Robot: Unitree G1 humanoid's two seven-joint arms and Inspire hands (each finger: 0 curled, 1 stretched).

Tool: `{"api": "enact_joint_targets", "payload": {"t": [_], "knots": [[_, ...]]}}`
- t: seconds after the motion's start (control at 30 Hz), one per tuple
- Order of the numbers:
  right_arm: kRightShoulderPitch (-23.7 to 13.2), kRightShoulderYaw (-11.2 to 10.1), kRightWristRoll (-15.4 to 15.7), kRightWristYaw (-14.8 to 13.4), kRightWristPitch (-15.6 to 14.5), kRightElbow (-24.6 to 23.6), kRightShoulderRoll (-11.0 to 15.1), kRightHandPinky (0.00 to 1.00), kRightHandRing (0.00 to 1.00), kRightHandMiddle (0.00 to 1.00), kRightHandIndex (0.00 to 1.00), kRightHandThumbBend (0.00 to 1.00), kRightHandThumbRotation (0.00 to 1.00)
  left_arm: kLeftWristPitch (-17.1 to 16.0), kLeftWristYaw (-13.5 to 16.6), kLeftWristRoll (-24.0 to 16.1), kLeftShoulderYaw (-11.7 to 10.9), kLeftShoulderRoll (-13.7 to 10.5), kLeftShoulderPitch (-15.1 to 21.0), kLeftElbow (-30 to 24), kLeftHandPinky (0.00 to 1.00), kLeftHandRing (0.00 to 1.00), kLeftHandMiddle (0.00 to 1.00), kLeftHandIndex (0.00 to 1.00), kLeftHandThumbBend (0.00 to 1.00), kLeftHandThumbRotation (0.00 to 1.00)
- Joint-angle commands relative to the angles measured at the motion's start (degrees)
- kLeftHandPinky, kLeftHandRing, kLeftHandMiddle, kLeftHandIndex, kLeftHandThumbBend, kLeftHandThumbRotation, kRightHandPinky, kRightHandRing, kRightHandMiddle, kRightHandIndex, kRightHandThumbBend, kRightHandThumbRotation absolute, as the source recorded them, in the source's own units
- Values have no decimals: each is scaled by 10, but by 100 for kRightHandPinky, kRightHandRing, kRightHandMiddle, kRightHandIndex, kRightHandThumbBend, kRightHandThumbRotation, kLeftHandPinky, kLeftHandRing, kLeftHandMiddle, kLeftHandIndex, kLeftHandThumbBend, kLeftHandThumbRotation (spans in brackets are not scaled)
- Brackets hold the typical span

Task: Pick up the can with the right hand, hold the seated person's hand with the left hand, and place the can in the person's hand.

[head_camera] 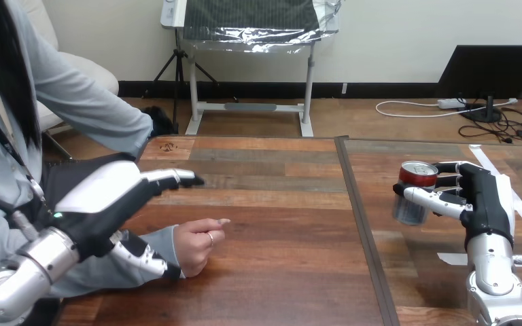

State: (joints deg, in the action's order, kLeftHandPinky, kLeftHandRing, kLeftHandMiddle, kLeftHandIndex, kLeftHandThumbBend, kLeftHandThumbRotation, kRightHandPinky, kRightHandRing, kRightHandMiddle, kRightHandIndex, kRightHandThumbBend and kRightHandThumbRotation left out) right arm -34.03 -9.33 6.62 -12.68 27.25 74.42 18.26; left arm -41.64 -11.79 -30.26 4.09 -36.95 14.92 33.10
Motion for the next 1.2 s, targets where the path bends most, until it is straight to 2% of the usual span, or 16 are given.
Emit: {"api": "enact_joint_targets", "payload": {"t": [0.0, 0.57, 0.97, 1.17], "knots": [[-59, 1, -3, -3, 27, -38, 19, 36, 42, 50, 53, 79, 0, -1, 15, -9, 15, -12, 50, 15, 74, 80, 81, 80, 100, 12], [-55, 2, -1, -4, 33, -40, 21, 36, 42, 50, 53, 78, 0, -2, 33, -34, 52, -15, 75, 71, 71, 77, 77, 75, 100, 17], [-53, -3, -7, 6, 39, -42, 22, 36, 42, 50, 53, 79, 0, 9, 47, -57, 76, -17, 91, 110, 71, 77, 76, 75, 100, 17], [-52, -3, -7, 6, 39, -42, 22, 36, 42, 49, 53, 79, 0, -2, 67, -68, 87, -17, 99, 137, 71, 76, 75, 74, 100, 19]]}}
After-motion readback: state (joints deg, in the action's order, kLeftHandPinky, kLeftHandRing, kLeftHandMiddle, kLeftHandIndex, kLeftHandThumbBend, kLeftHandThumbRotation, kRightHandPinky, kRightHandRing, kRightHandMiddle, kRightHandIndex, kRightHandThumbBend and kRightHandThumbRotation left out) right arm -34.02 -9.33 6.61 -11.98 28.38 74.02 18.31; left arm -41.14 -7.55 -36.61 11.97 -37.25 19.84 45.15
